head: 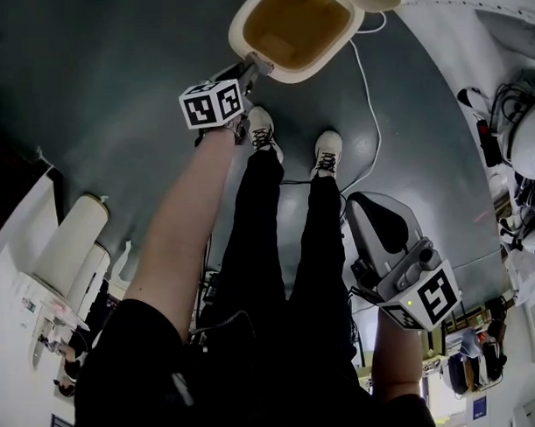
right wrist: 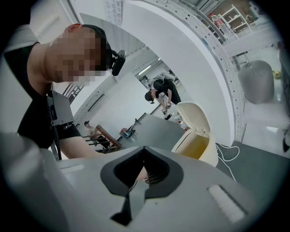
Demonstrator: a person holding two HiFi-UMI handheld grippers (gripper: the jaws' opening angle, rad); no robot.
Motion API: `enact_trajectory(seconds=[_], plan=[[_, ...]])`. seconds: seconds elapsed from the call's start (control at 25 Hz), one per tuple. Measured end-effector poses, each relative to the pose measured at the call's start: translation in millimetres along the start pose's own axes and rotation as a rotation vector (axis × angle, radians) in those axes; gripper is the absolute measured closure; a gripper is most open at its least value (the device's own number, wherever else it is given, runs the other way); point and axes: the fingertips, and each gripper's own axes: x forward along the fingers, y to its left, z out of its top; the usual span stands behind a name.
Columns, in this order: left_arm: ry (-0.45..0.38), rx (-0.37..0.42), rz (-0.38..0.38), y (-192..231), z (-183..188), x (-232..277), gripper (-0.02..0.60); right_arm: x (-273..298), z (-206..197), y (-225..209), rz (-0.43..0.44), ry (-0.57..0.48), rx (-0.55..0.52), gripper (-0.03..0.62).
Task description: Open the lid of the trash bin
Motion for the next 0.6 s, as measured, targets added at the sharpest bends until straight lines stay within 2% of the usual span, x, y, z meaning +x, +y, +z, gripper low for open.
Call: enact_trajectory(seconds=[0.32, 0.44, 0.48, 0.52, 0.6], plan=[[-0.006, -0.024, 0.009, -1, 0, -1, 0.454, -1, 1, 3, -0.001, -0.016, 0.001, 0.585], [-0.02, -0.036, 0.014, -6, 4, -7, 0.496, -10, 1, 8, -0.001, -0.015, -0.009, 0.585], [-0.021, -0.042, 0.023, -8, 6, -9, 0.524, -15, 2, 9, -0.001, -0.017, -0.011, 0.585], [-0.021, -0.048, 0.032, -10, 6, -12, 0.577, -20, 3, 10, -0.001, -0.02, -0.015, 0.585], [-0.02, -0.06, 0.036, -16, 5, -21, 0.581, -29, 6, 15, 0.003, -0.028, -0.024, 0.585]])
